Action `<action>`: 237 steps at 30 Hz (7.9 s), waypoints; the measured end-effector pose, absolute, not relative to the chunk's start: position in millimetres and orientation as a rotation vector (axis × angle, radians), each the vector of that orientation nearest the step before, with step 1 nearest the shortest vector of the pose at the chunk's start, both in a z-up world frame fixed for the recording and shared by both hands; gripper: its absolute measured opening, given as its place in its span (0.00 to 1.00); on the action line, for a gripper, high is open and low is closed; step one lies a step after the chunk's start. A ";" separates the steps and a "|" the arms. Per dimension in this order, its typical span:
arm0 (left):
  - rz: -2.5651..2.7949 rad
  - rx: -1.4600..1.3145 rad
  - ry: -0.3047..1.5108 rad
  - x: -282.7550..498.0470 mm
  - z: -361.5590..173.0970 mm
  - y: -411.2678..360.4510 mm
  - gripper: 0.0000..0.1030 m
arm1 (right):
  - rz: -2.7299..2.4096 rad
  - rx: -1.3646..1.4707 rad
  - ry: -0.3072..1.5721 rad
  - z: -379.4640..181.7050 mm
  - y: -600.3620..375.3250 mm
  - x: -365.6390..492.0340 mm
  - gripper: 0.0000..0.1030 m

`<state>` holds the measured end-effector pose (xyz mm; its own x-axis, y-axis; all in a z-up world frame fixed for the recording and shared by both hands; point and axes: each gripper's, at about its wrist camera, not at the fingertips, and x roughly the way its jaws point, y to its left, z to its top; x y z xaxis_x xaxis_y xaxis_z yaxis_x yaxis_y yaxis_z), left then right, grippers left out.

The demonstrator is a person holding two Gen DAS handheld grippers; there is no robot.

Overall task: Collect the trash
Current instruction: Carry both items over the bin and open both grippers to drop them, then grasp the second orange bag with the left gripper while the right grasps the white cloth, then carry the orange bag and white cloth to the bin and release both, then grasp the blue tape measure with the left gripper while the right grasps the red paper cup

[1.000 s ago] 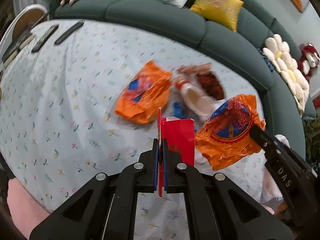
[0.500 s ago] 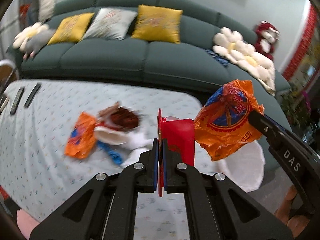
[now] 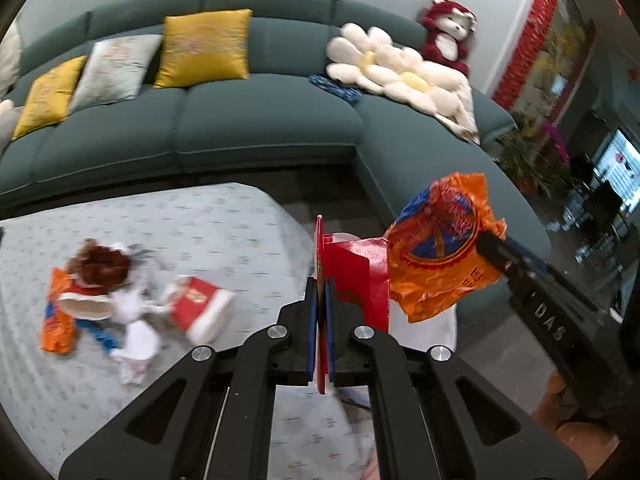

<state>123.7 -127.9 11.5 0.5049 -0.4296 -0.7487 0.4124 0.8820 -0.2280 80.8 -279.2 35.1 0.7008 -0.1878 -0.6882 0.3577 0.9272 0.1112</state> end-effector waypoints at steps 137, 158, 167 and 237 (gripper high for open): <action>-0.286 -0.057 0.740 123.2 53.7 -13.3 0.04 | -0.071 0.356 0.721 40.2 -155.1 81.9 0.11; -0.502 0.118 0.798 107.8 23.2 -178.2 0.05 | -0.310 0.496 0.681 17.2 -312.0 35.5 0.11; -0.558 0.108 0.874 117.3 0.6 -201.6 0.07 | -0.352 0.538 0.719 -6.9 -335.7 39.5 0.11; 0.095 -0.305 1.125 171.3 -124.8 125.3 0.65 | -0.068 0.380 1.035 -95.3 -116.2 141.2 0.50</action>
